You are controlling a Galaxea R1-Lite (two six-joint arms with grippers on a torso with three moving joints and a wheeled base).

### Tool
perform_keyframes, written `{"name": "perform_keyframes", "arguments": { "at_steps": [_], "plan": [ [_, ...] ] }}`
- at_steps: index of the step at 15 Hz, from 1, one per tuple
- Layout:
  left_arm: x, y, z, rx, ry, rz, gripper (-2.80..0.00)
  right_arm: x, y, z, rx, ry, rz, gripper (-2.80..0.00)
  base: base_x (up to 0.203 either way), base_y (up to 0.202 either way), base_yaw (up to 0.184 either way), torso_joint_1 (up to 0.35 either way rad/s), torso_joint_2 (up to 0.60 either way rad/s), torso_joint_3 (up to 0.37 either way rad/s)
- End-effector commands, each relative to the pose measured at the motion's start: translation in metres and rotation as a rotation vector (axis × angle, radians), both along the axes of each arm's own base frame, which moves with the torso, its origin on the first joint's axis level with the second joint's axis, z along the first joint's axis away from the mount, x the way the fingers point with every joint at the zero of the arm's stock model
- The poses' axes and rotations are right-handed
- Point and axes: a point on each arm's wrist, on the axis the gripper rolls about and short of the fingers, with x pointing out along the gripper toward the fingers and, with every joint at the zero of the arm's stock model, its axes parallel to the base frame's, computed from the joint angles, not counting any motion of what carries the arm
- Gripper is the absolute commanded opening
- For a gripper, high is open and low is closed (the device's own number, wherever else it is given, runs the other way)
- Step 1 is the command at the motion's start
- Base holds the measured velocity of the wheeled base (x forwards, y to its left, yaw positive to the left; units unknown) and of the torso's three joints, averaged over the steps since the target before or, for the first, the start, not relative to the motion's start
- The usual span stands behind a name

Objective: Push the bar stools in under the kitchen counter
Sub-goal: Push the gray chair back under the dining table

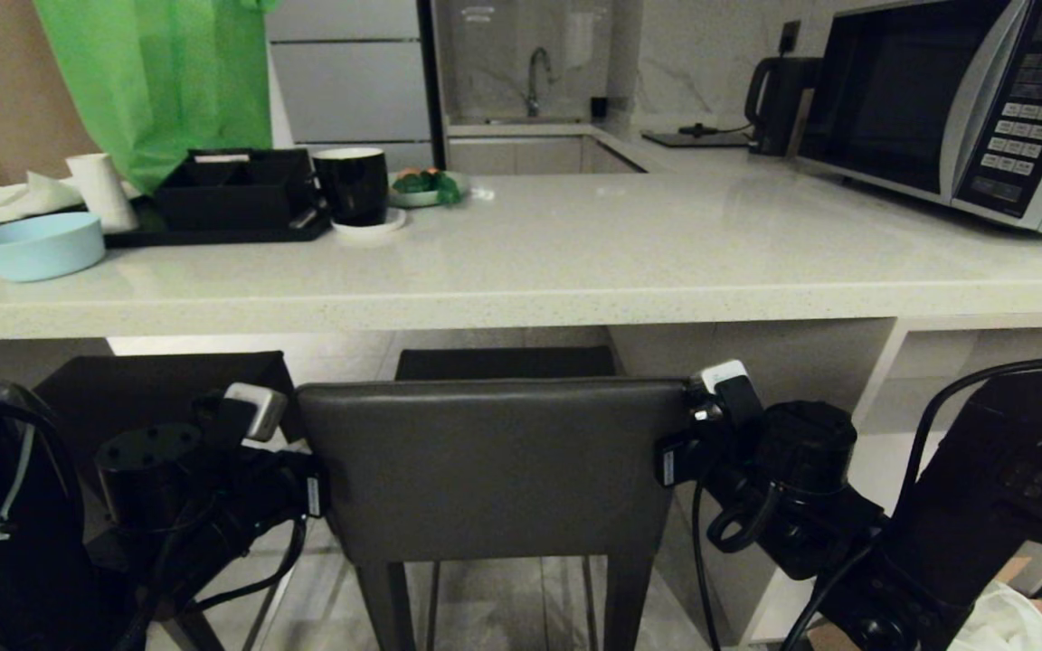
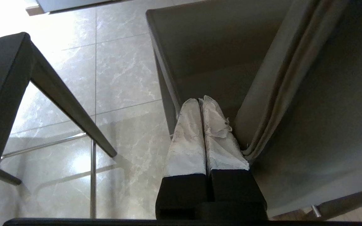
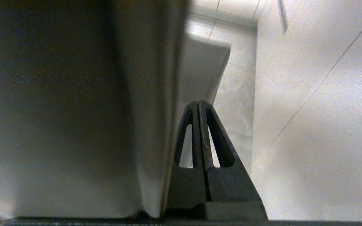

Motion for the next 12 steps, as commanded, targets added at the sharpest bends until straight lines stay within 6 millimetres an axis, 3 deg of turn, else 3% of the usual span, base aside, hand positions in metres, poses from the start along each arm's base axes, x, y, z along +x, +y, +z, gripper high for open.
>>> {"name": "perform_keyframes", "arguments": {
  "at_steps": [1,5,9,12],
  "plan": [
    [-0.006,0.002,0.0,0.003,0.01,0.016,-2.8,-0.005,-0.003,0.003,0.005,-0.006,-0.002,-2.8,0.0,0.0,0.0,0.0,0.0,0.0],
    [-0.011,0.011,0.012,-0.006,-0.031,0.048,-2.8,-0.003,-0.018,0.009,0.018,-0.017,-0.045,-2.8,0.0,0.0,0.0,0.0,0.0,0.0],
    [-0.014,0.048,0.018,-0.011,-0.045,0.18,-2.8,0.003,-0.065,0.027,0.048,-0.048,-0.179,-2.8,0.0,0.0,0.0,0.0,0.0,0.0],
    [-0.031,0.052,0.024,-0.028,-0.049,0.157,-2.8,-0.015,-0.074,0.029,0.052,-0.023,-0.175,-2.8,0.0,0.0,0.0,0.0,0.0,0.0]
  ]
}}
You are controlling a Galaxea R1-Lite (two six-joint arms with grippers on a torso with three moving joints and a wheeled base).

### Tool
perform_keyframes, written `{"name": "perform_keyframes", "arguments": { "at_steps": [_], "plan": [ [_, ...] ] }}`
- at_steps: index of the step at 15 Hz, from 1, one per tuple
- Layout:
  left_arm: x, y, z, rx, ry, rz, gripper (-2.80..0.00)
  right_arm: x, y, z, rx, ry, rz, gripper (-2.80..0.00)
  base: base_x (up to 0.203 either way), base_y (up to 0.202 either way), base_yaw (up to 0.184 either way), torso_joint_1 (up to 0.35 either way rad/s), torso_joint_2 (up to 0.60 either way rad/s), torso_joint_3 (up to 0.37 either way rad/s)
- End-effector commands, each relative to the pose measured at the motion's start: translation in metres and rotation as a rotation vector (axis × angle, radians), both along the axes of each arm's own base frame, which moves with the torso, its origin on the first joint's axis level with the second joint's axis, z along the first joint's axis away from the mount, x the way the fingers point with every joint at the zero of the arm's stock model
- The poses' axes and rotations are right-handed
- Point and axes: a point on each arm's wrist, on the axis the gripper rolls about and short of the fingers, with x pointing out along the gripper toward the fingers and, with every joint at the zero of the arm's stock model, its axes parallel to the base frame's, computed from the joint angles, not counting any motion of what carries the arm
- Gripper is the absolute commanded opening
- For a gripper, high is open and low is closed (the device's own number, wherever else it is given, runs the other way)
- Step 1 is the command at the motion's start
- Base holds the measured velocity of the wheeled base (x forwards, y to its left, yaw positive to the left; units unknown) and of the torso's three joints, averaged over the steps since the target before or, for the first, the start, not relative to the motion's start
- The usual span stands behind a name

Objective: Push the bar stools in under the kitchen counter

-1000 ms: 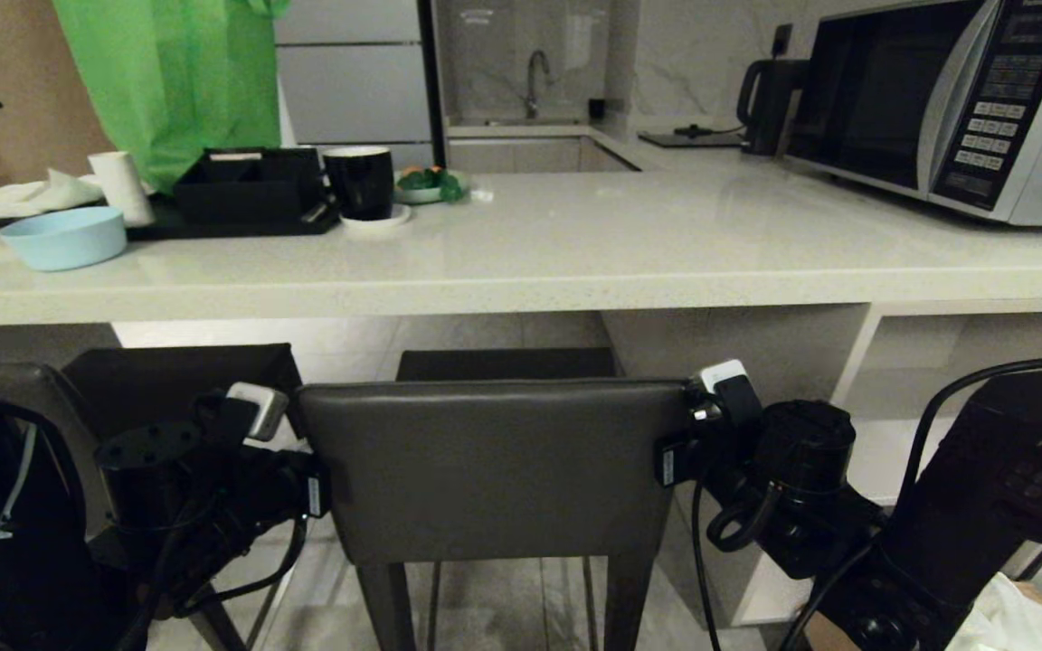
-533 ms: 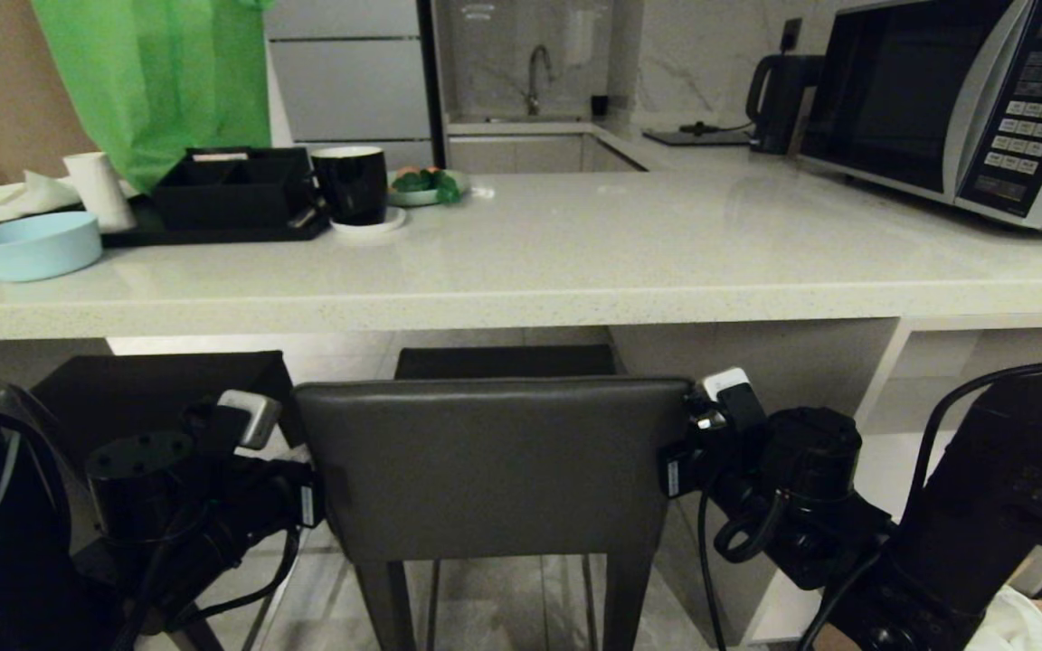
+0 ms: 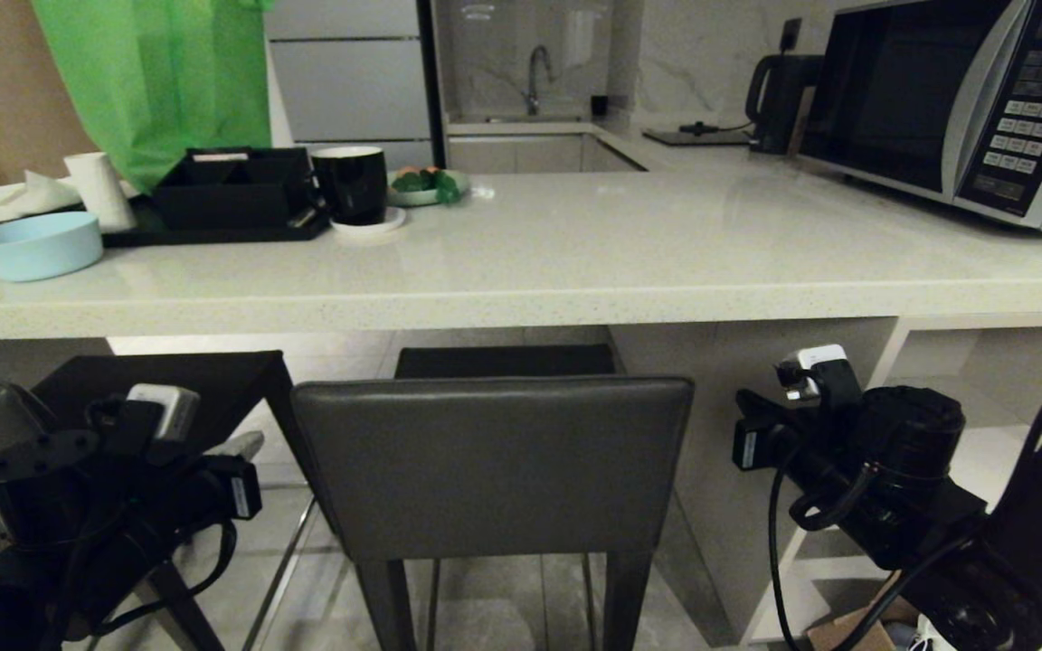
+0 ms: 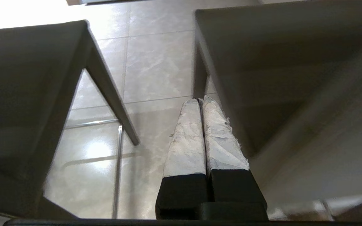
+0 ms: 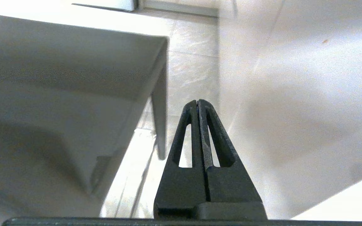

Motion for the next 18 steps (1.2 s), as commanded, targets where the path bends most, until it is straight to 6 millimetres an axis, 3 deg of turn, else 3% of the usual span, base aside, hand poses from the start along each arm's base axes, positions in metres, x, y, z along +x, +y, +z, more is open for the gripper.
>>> {"name": "perform_keyframes", "arguments": {
  "at_steps": [1,6,11,14,18],
  "plan": [
    [-0.015,0.0,0.014,-0.005,-0.053,-0.006,-2.8,-0.015,-0.006,0.014,0.013,-0.033,-0.001,-2.8,0.0,0.0,0.0,0.0,0.0,0.0],
    [-0.06,0.004,0.052,-0.026,-0.223,0.047,-2.8,-0.068,-0.024,0.072,0.073,-0.197,-0.007,-2.8,0.0,0.0,0.0,0.0,0.0,0.0],
    [-0.114,0.009,0.09,-0.035,-0.379,0.105,-2.8,-0.151,-0.055,0.127,0.093,-0.267,-0.03,-2.8,0.0,0.0,0.0,0.0,0.0,0.0],
    [-0.16,0.011,0.11,-0.039,-0.388,0.108,-2.8,-0.199,-0.076,0.141,0.089,-0.26,-0.086,-2.8,0.0,0.0,0.0,0.0,0.0,0.0],
    [-0.232,0.014,0.118,-0.045,-0.42,0.131,-2.8,-0.245,-0.098,0.134,0.071,-0.282,-0.239,-2.8,0.0,0.0,0.0,0.0,0.0,0.0]
  ]
}}
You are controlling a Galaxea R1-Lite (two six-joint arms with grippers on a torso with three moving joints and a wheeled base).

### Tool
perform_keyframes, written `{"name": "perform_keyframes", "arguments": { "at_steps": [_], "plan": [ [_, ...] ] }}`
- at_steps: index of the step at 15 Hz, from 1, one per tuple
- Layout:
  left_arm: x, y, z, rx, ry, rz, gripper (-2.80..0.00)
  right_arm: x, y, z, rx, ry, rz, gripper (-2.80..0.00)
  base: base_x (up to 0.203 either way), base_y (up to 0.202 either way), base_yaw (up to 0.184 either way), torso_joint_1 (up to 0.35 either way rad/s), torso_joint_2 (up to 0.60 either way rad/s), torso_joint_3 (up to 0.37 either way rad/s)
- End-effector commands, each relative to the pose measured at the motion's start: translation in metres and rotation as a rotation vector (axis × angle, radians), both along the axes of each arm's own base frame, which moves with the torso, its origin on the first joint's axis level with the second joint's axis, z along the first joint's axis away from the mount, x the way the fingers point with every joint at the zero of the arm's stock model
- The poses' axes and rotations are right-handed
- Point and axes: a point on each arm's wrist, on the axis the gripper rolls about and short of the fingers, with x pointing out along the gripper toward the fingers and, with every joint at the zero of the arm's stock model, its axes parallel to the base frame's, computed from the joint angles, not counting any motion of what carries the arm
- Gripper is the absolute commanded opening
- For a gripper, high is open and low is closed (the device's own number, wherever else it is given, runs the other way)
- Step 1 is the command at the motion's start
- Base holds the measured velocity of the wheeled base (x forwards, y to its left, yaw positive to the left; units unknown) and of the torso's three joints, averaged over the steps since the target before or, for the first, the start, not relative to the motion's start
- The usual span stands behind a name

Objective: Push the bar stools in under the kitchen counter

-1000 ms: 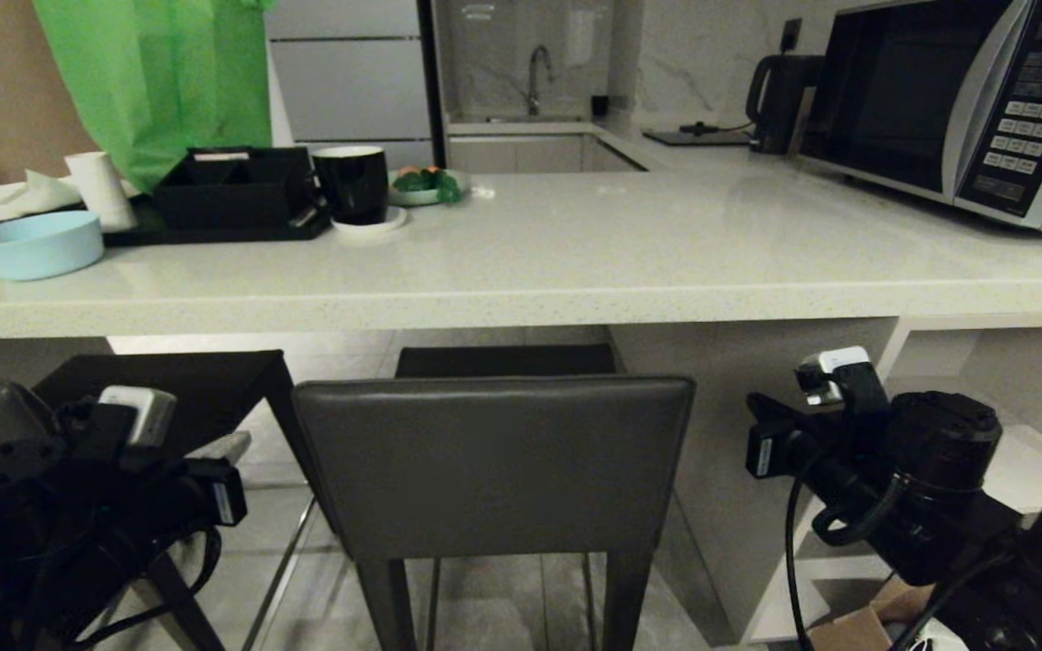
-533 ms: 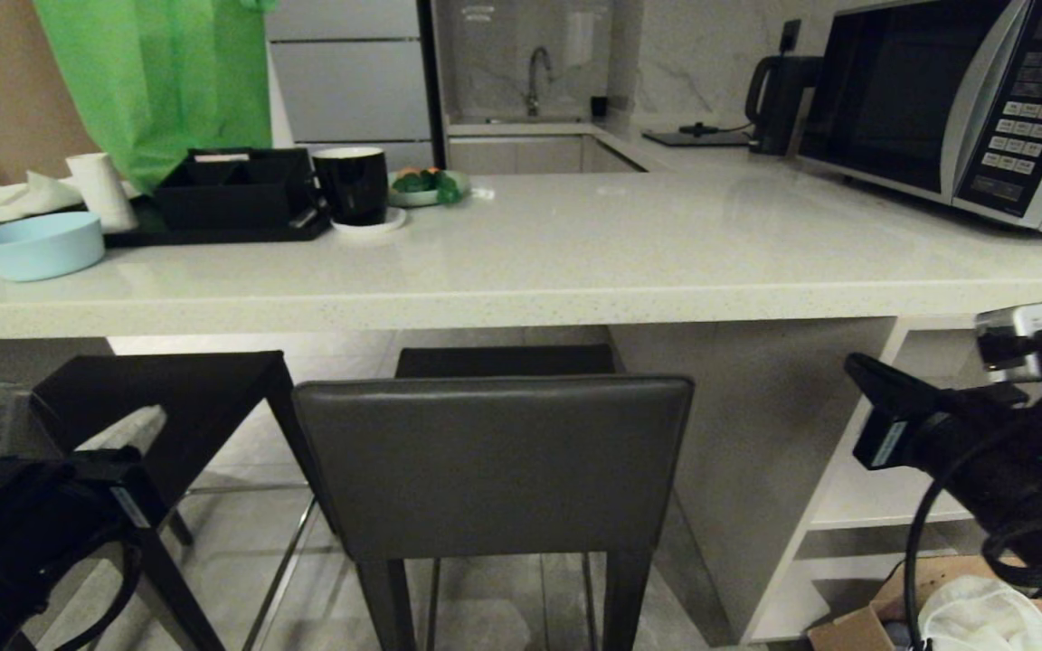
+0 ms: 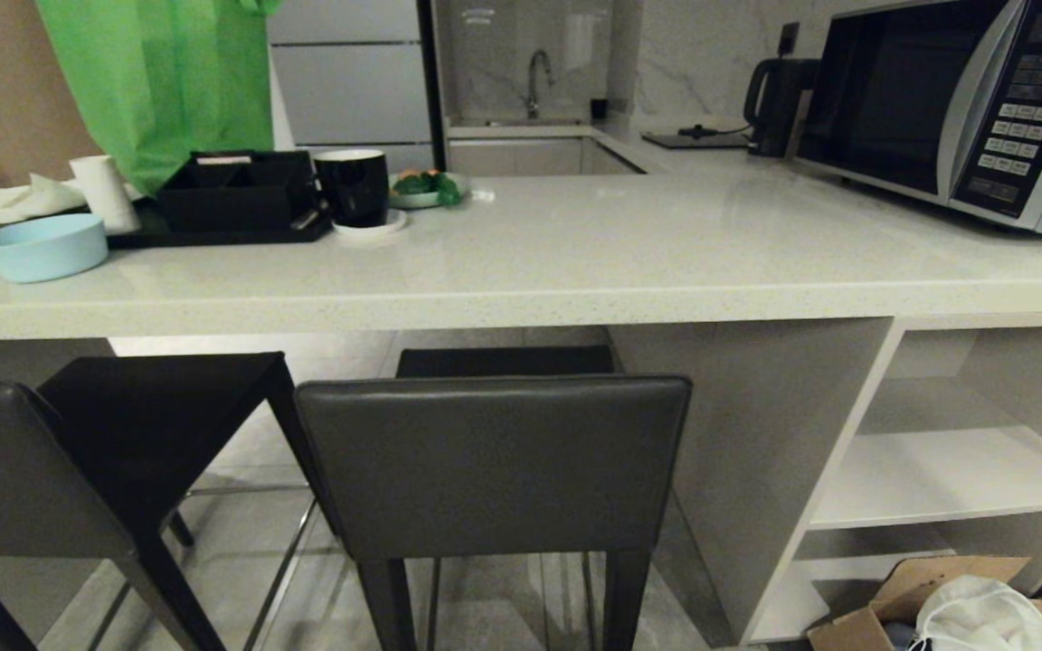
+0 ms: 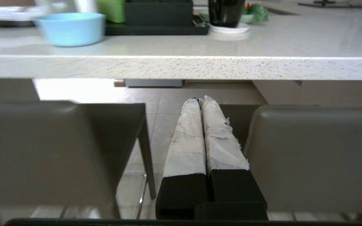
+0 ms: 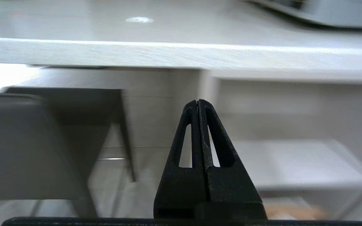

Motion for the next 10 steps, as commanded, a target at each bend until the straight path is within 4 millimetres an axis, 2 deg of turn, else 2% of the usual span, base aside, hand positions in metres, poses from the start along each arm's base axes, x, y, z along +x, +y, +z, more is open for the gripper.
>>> {"name": "perform_keyframes", "arguments": {
  "at_steps": [1,4,7,10],
  "plan": [
    [-0.062,0.002,-0.003,-0.004,-0.086,0.038,-2.8,-0.046,-0.013,-0.002,0.017,-0.103,-0.084,-2.8,0.0,0.0,0.0,0.0,0.0,0.0],
    [-0.094,0.001,-0.005,-0.035,-0.098,0.106,-2.8,-0.084,-0.018,-0.021,-0.004,-0.108,-0.129,-2.8,0.0,0.0,0.0,0.0,0.0,0.0],
    [-0.101,0.001,0.004,-0.041,-0.125,0.118,-2.8,-0.115,-0.018,-0.049,-0.034,-0.052,-0.162,-2.8,0.0,0.0,0.0,0.0,0.0,0.0],
    [-0.119,0.0,0.026,-0.041,-0.139,0.117,-2.8,-0.121,-0.016,-0.07,-0.061,0.003,-0.153,-2.8,0.0,0.0,0.0,0.0,0.0,0.0]
  ]
}}
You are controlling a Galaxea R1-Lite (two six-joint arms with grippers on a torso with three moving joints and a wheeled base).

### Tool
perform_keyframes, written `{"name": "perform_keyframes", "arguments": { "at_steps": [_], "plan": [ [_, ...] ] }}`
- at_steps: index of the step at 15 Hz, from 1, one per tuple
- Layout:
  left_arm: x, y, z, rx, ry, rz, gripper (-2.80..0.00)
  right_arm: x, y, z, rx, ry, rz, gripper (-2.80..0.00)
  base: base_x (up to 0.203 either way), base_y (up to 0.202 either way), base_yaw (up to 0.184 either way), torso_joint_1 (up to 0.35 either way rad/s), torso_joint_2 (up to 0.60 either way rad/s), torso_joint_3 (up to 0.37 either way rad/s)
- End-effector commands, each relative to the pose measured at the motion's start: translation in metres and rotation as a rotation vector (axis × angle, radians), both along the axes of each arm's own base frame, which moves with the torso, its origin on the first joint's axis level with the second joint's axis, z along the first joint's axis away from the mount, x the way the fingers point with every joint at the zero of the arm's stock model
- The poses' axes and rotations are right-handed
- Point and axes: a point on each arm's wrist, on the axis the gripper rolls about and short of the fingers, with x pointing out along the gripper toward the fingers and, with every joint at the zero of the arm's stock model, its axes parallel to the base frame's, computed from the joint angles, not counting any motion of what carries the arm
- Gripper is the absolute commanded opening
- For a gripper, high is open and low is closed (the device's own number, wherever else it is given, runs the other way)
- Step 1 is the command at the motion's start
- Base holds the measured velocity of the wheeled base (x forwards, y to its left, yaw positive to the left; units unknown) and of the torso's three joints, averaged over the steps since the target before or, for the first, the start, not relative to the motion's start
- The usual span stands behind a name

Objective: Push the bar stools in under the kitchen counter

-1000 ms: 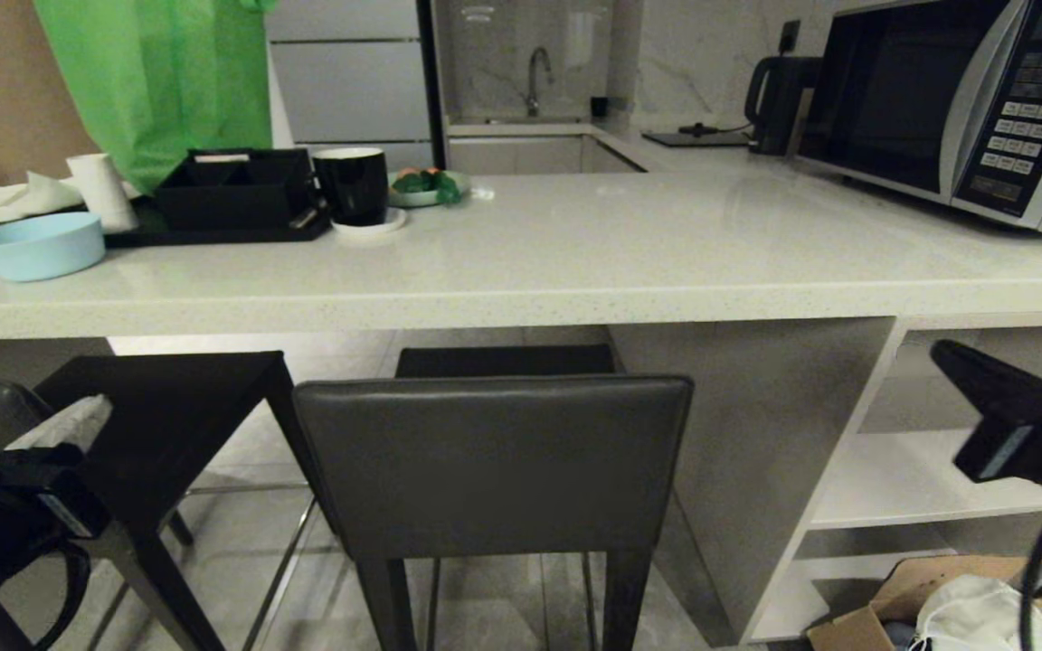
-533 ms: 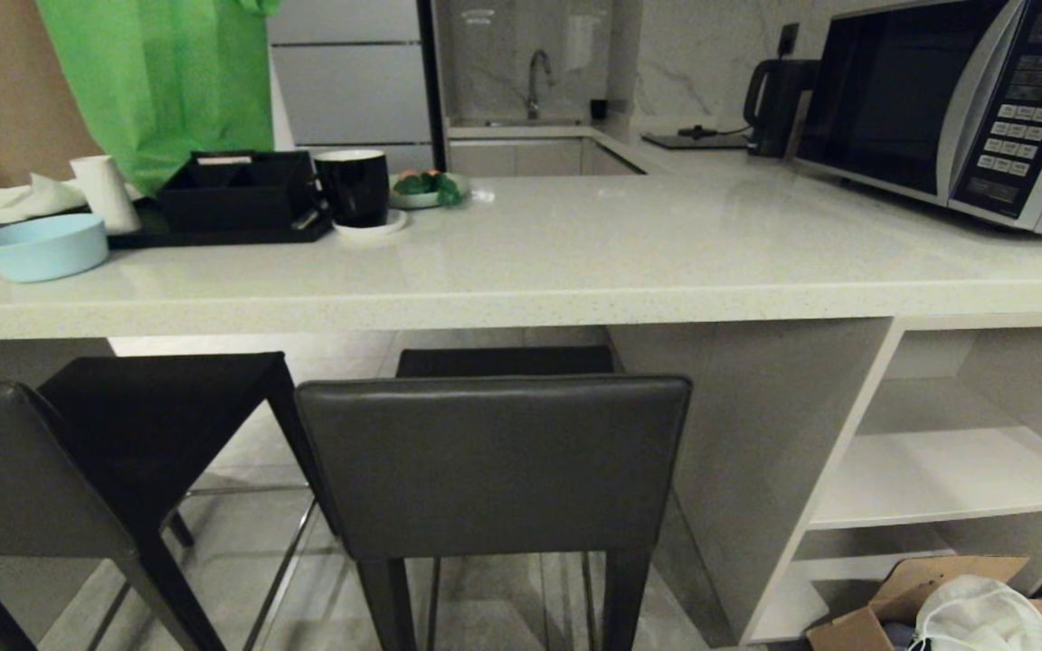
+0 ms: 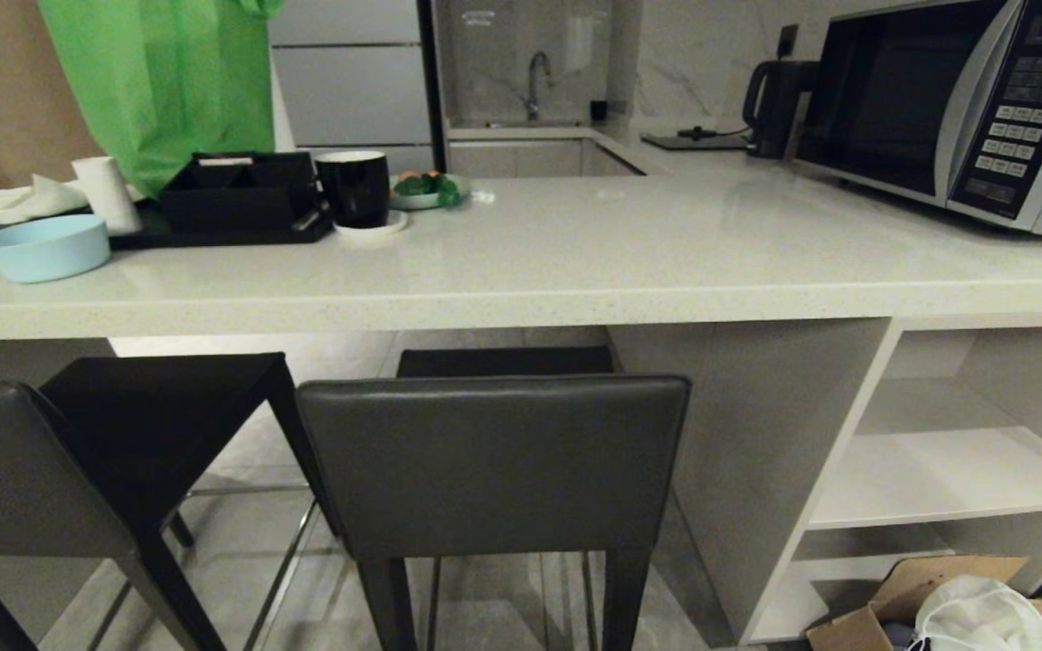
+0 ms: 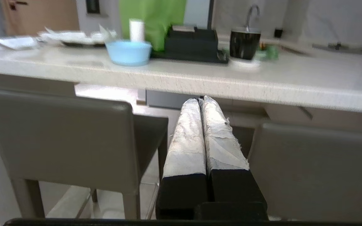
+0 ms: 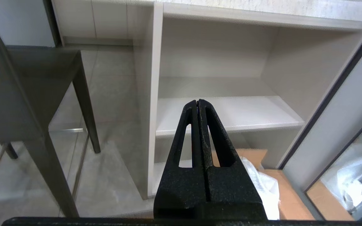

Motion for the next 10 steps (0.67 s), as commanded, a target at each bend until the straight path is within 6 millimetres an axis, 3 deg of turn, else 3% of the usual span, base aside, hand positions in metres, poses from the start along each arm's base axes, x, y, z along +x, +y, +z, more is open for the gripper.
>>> {"name": "perform_keyframes", "arguments": {
  "at_steps": [1,3,5,8,10],
  "plan": [
    [-0.013,-0.001,0.011,-0.001,-0.006,0.0,-2.8,-0.009,0.0,-0.016,-0.004,-0.036,-0.008,-2.8,0.0,0.0,0.0,0.0,0.0,0.0],
    [-0.007,0.0,-0.009,0.006,0.041,-0.036,-2.8,-0.009,0.0,-0.029,-0.016,-0.03,-0.008,-2.8,0.0,0.0,0.0,0.0,0.0,0.0],
    [-0.008,-0.003,-0.038,0.046,0.084,-0.214,-2.8,-0.01,0.0,-0.037,-0.023,-0.023,-0.008,-2.8,0.0,0.0,0.0,0.0,0.0,0.0],
    [-0.013,-0.005,-0.062,0.088,0.113,-0.316,-2.8,-0.006,0.001,-0.047,-0.022,0.018,0.005,-2.8,0.0,0.0,0.0,0.0,0.0,0.0],
    [0.0,-0.005,-0.089,0.133,0.194,-0.336,-2.8,0.0,0.002,-0.06,-0.022,0.062,0.05,-2.8,0.0,0.0,0.0,0.0,0.0,0.0]
  ]
}}
